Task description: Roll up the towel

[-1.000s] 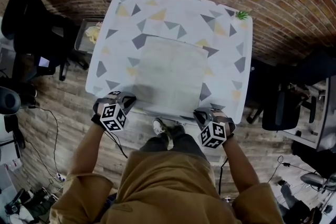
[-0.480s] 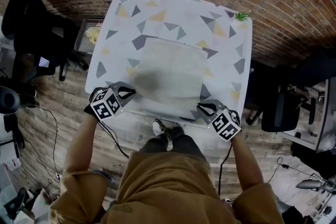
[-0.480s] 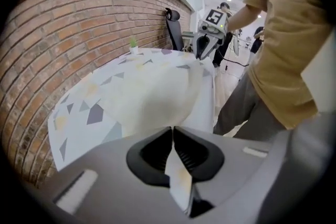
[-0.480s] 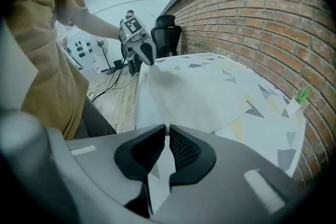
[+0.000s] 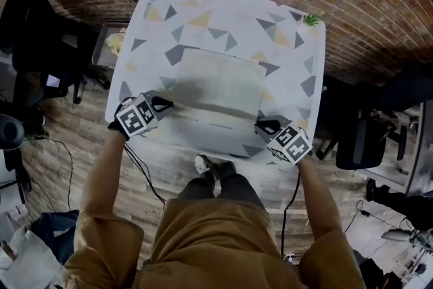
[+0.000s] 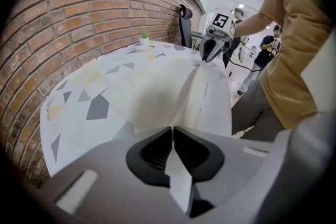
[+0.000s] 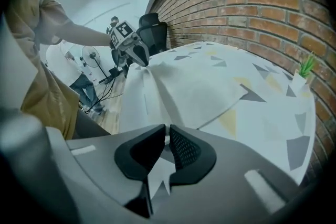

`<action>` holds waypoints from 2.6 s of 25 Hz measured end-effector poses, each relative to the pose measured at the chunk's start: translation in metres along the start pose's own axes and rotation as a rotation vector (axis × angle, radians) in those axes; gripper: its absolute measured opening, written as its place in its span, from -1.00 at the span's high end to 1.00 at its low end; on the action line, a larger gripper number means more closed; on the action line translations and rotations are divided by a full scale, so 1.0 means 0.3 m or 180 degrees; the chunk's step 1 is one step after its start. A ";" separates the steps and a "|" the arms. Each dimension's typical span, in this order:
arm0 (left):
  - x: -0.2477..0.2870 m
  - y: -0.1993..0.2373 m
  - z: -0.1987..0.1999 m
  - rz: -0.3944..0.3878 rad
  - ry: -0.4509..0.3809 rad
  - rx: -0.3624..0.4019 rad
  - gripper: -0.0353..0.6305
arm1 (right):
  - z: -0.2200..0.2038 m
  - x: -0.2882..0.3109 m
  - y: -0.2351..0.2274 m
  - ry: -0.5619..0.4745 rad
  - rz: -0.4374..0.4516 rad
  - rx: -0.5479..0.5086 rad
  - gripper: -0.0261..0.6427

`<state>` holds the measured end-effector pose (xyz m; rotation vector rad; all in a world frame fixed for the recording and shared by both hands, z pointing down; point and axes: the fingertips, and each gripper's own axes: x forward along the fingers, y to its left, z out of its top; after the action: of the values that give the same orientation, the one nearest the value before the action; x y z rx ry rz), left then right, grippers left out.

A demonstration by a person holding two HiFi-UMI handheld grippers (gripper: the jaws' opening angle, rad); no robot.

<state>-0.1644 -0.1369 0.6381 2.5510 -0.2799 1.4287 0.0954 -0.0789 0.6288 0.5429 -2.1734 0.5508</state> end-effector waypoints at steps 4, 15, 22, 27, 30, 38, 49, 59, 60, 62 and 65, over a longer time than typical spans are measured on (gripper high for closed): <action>0.034 0.026 -0.011 -0.0012 0.0110 0.0014 0.67 | 0.002 0.029 -0.035 0.0083 -0.0001 0.0022 0.83; 0.057 0.095 -0.035 0.0377 0.0095 -0.0001 0.09 | -0.038 0.029 -0.090 0.0197 -0.0407 -0.0076 0.54; -0.034 0.161 -0.037 0.0670 -0.0521 -0.0791 0.06 | -0.041 -0.054 -0.061 0.0118 -0.0691 -0.0349 0.51; -0.039 0.039 -0.011 0.0739 -0.0386 0.0036 0.26 | 0.000 0.000 0.055 0.0247 -0.0683 -0.1296 0.51; 0.044 -0.051 -0.038 0.0559 0.0032 0.0734 0.30 | -0.019 0.060 0.093 0.0397 -0.0571 -0.1558 0.51; 0.096 -0.069 -0.070 0.0340 0.0234 0.1019 0.25 | -0.078 0.104 0.072 0.0672 -0.0509 -0.1642 0.52; 0.056 -0.116 -0.077 0.0318 0.0198 0.0863 0.62 | -0.090 0.075 0.135 0.0591 -0.0543 -0.1566 0.84; -0.046 -0.151 -0.033 -0.0344 0.0183 0.0298 0.62 | -0.038 -0.013 0.130 0.0456 0.0108 -0.1017 0.84; -0.042 -0.133 -0.026 -0.0412 0.0187 0.0242 0.62 | -0.030 -0.010 0.109 0.0470 0.0126 -0.0998 0.84; -0.028 -0.093 -0.017 -0.0542 0.0218 0.0127 0.62 | -0.014 -0.002 0.068 0.0500 0.0171 -0.0932 0.84; 0.003 -0.027 -0.017 -0.0657 0.0290 0.0040 0.62 | 0.010 0.013 0.017 0.0539 0.0265 -0.0796 0.84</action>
<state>-0.1659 -0.1277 0.6408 2.4330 0.0071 1.4655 0.0886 -0.0772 0.6292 0.2622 -2.0705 0.3479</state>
